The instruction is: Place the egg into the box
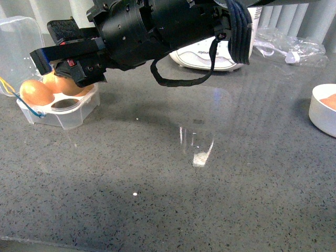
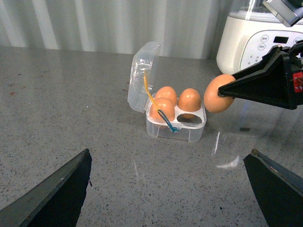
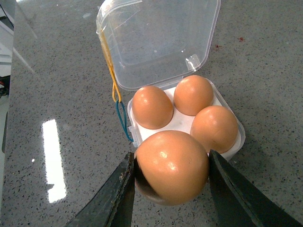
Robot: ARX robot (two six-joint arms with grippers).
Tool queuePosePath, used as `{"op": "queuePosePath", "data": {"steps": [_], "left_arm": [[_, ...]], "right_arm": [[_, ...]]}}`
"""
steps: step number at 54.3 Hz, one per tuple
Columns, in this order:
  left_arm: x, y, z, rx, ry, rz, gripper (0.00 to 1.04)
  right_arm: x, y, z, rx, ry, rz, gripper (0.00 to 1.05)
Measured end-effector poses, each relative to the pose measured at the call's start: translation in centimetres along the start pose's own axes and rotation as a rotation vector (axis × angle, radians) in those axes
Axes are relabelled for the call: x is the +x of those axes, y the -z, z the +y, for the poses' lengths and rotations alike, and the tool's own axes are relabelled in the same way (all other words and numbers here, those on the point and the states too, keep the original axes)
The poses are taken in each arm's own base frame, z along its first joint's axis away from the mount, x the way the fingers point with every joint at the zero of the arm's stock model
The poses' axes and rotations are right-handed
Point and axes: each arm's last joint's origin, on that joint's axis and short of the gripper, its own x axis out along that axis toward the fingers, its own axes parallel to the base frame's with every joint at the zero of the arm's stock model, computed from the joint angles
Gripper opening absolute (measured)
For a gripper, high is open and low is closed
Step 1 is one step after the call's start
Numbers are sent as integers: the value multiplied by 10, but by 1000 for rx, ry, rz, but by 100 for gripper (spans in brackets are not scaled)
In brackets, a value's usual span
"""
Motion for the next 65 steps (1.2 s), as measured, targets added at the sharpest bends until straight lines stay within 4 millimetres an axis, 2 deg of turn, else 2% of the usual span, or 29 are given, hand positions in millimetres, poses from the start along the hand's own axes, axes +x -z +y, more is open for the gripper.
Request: {"op": "queuePosePath", "data": {"steps": [19,40,49,58,60,65], "left_arm": [[0,0,0,0,0,0,98],[0,0,0,0,0,0,98],[0,0,0,0,0,0,98],[0,0,0,0,0,0,98],[0,0,0,0,0,0,98],[0,0,0,0,0,0,98]], "right_arm": [[13,-9,-6,-7,-1,9,39],[21,-3,-1,-1,-24,48,39],[21,-4,-3,2,-26,36,62],[14,-13,-9,20,-11,-24,97],[12,-16,-10,21,-7,-36,100],[0,-25,-11,11,13,-71,97]]}}
